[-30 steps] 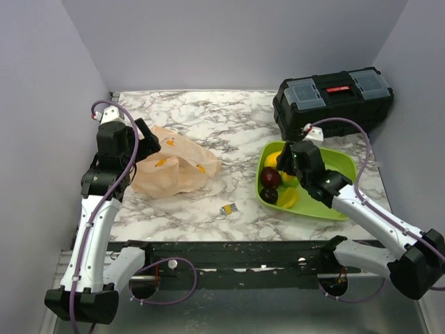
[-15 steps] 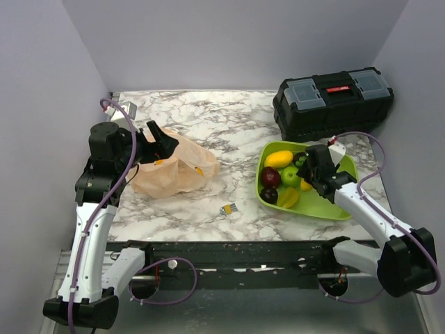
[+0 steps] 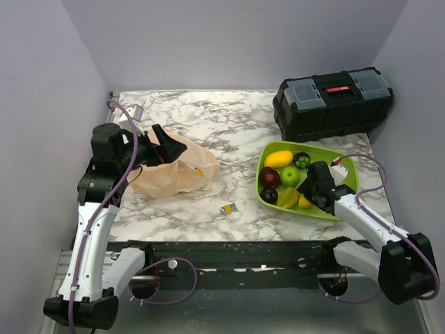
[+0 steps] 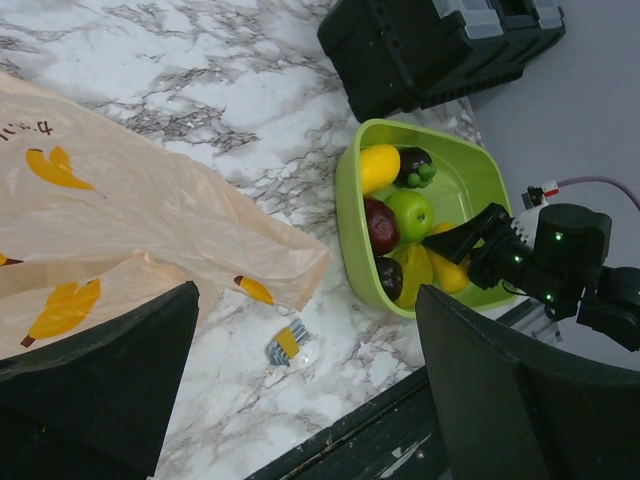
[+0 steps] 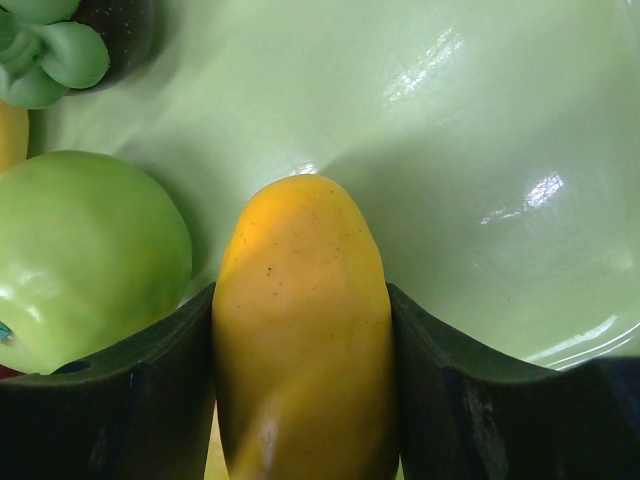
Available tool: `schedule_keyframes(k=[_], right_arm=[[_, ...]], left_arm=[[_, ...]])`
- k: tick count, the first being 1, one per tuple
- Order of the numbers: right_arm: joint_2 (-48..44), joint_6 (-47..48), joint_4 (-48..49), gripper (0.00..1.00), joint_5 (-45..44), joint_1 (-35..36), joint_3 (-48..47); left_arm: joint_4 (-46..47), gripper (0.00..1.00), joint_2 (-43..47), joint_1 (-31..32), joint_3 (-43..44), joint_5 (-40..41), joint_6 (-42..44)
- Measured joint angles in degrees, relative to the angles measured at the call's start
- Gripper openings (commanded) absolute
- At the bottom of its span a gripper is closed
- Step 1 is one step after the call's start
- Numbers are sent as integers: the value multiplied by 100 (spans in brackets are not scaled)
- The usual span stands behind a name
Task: Take the fake fruits out of the plastic bag
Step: Place the fake fruit in the bin.
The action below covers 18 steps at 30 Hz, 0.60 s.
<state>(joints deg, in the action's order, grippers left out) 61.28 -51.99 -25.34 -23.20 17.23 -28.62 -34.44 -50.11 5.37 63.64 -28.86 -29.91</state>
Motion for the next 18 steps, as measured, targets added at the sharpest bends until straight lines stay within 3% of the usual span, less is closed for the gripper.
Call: schedule_keyframes(k=[4,9,18], right_arm=[[-2,-109,26,64,2,-7,0],[-79,-208,28,83,7,-7,0],[-328,-138,-17,87,-2,-7,-42]], left_arm=[[61,89,15,2,0,-92,-42],[59,89,74,2,0,-144,-55],[-46,89,125,2,153,-142,-11]])
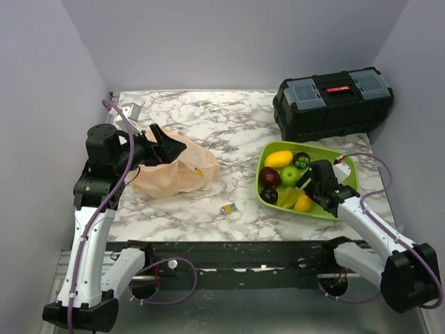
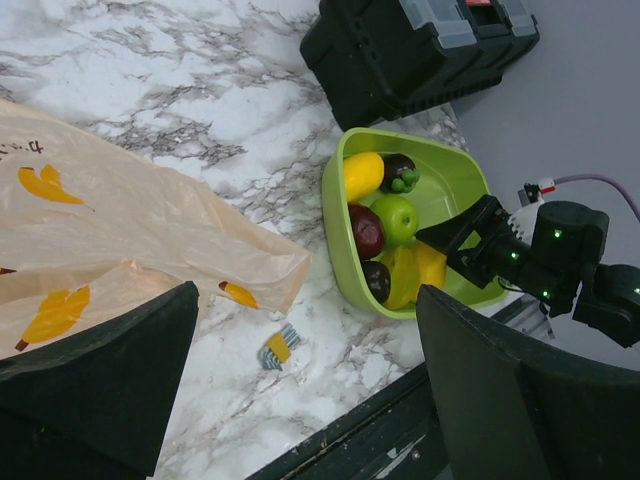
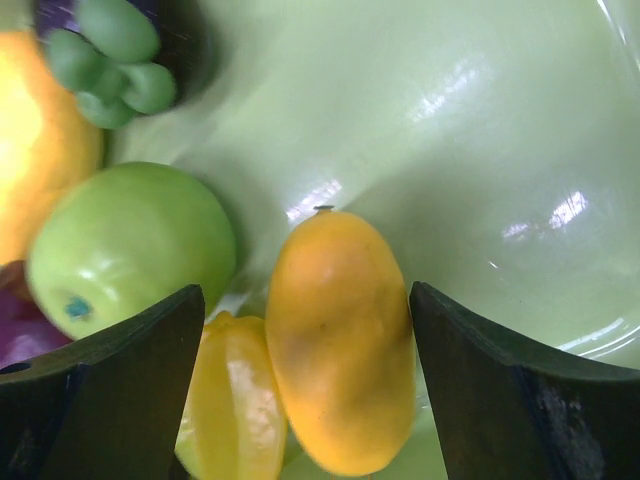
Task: Take the fake fruits out of the plastic bag
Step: Place the fake fruit in the bin, then reset both arms
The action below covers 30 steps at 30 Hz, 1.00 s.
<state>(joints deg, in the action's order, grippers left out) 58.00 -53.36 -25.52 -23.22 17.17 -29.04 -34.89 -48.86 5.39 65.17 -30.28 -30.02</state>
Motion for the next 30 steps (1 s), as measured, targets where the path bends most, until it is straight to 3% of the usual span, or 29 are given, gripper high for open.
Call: schedule_keyframes(k=[5,11,20,30], right_arm=[[-282,409,-186,90,-7,0,-575],[-960,1248,-208,100,109,0,-1528],[-2111,2444,-103,100,402,0,-2634],[-2238,3359,-125,100,514,0,-3777]], left_arm=[[-52,90,7,0,264,4,48],[-131,90,133,0,678,168,240],[-136,90,463,0,1725,909,632],[-407,90,697,0,2732,1797,1069]])
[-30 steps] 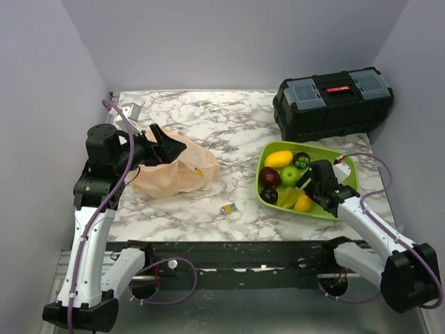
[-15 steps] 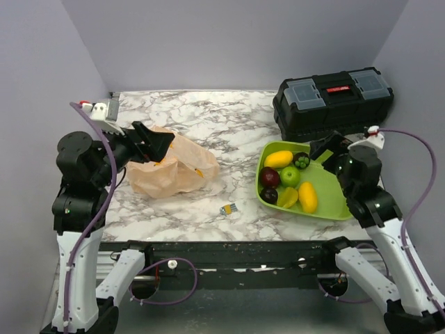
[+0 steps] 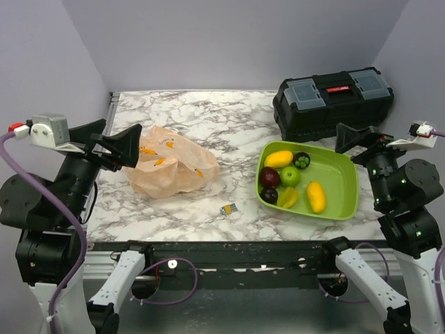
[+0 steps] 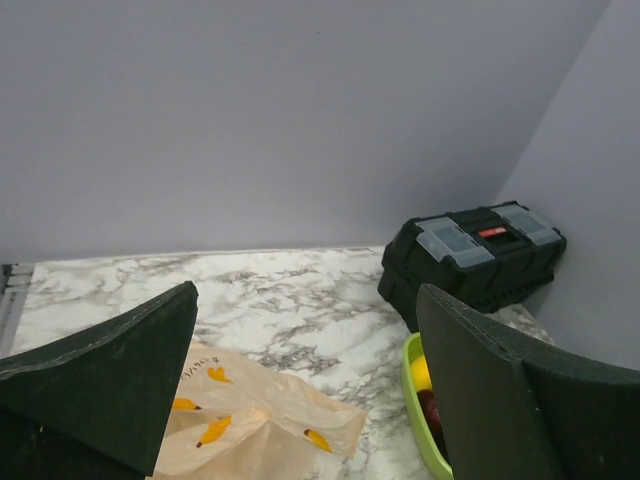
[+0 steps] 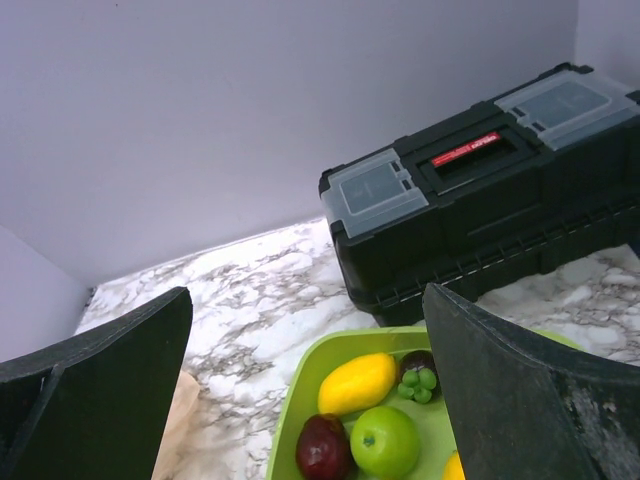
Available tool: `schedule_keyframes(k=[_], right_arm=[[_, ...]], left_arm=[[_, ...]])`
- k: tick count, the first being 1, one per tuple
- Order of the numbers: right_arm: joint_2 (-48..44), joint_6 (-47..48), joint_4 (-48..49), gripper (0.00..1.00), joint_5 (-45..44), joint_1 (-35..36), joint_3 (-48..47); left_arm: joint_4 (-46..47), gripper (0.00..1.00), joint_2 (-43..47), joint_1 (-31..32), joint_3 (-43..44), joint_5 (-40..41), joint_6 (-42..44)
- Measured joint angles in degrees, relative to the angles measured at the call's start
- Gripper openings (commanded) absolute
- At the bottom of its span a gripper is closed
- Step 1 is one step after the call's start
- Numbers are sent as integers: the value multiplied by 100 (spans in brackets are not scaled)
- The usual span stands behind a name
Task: Take the fake fruits out of the plastic bag
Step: Reset both arms
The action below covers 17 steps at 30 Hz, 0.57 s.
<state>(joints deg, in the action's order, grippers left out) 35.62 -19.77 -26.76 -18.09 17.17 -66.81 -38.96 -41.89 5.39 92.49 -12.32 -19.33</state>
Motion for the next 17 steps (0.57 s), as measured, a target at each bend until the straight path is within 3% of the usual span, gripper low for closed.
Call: schedule_keyframes(k=[7,17], right_arm=[[-103,184,-20,100,-90,0,-63],[-374,184,-7,100,-173,0,105]], left_arm=[[-63,90,212,0,177,476,160],[-55,92,208,0,-94,501,155]])
